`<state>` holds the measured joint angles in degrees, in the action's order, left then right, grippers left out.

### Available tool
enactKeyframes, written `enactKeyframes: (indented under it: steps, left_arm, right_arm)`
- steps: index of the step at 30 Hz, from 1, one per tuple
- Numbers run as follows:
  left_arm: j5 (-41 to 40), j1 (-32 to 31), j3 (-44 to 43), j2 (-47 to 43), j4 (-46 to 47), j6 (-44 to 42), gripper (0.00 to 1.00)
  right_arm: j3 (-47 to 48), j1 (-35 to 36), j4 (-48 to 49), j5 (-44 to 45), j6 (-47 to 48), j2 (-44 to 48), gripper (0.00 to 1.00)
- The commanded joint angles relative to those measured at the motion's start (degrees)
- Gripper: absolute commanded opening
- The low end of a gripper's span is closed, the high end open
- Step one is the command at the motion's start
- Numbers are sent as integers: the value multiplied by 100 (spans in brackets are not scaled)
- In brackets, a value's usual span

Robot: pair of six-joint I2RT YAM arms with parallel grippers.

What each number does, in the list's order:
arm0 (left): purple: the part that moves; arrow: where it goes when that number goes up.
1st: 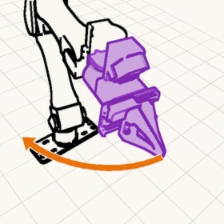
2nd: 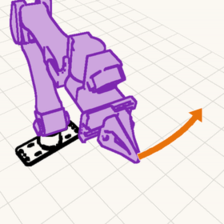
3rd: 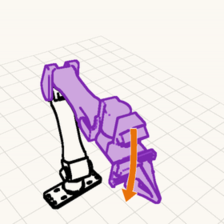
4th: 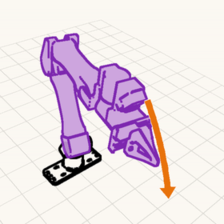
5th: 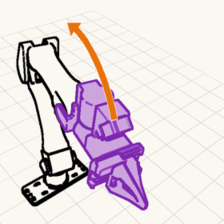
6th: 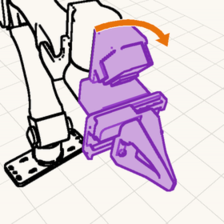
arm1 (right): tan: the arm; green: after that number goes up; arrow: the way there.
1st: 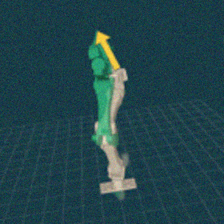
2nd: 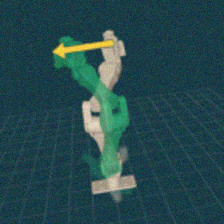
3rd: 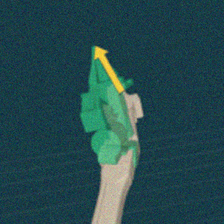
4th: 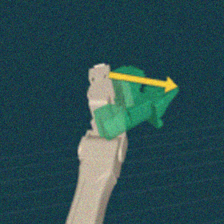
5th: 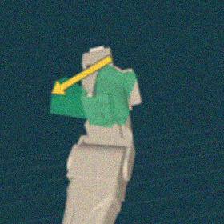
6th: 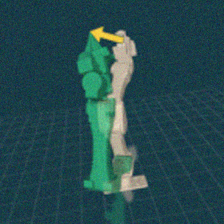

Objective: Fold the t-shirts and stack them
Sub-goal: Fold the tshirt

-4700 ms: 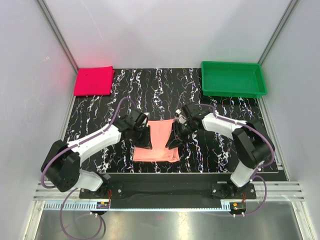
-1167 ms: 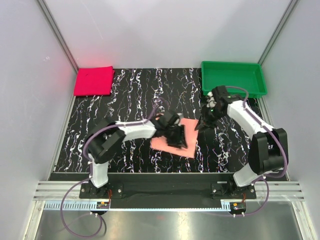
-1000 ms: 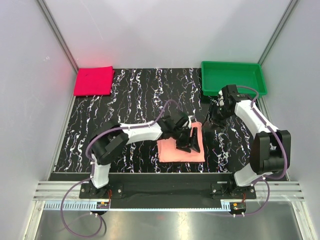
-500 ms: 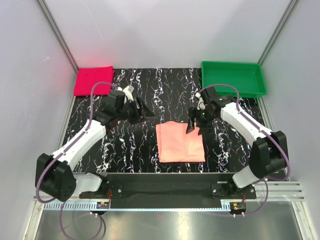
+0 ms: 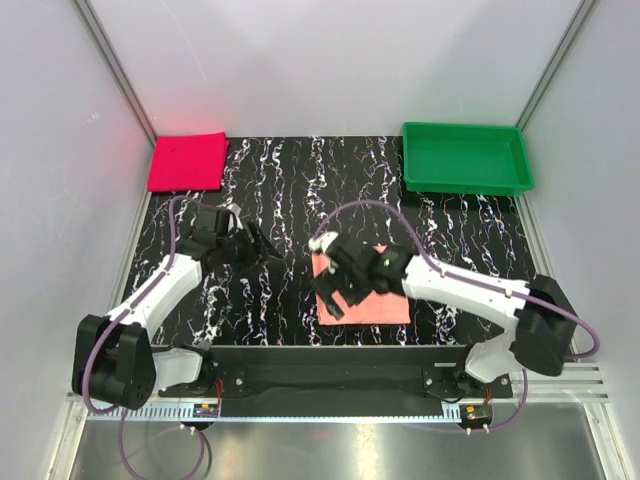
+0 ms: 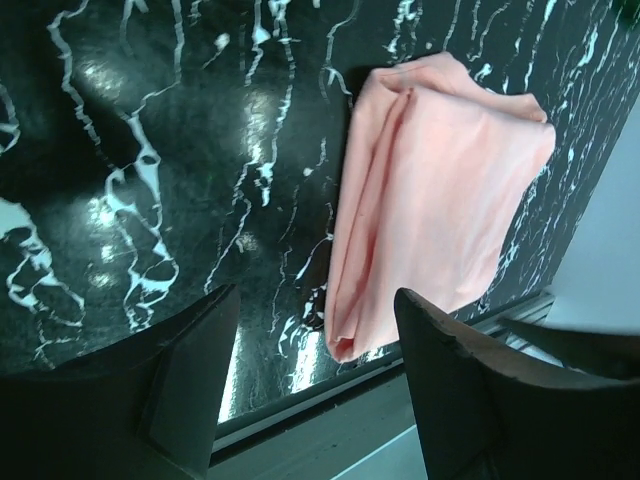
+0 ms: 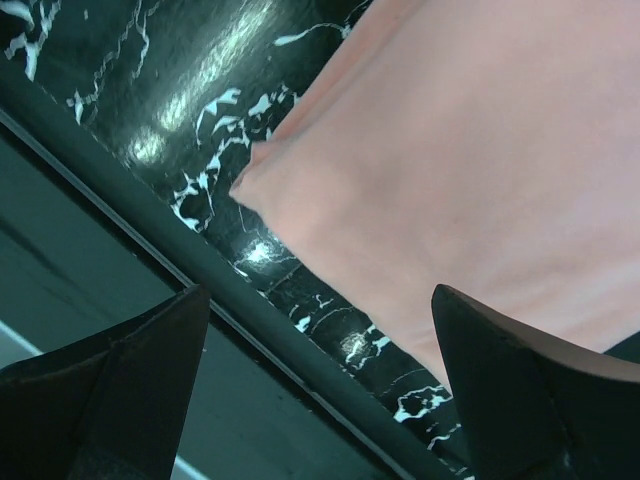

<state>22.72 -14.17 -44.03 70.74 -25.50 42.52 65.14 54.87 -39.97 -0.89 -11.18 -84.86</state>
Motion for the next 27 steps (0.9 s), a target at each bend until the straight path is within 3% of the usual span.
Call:
enactKeyframes:
  steps: [1,4,5,9,14,18,24,27]
  left_arm:
    - [241,177,236,-323,18,150,69]
    - [320,353,526,-578,106,353,69]
    - [321,424,605,-727,132,423,69]
    - [390,898,1114,-1158,150,731,69]
    - [585,1198,1283,-1484,142,784,68]
    - [611,1242,1370,-1616,97,740,68]
    - [733,1320,1485,-1695,89,723,69]
    - [891,1347,1485,-1581,141,722,71]
  right_arm:
    - [-414,724,840,1538,730,479,99]
    - [-538,1208,947,1819,1292,243,100]
    - [-625,1706,1025,2011,1659,155,99]
    - [-801,2570,1263,3161,2181,-469,99]
    - [-942,2818,1632,3603,2138,-883,87]
    - [-986,2906,1843,4191,2225,-1102,88]
    - [-1118,2906,2414,4158,2515,-1542,86]
    - [-1127,2906,2449,4149,2507,-1727,76]
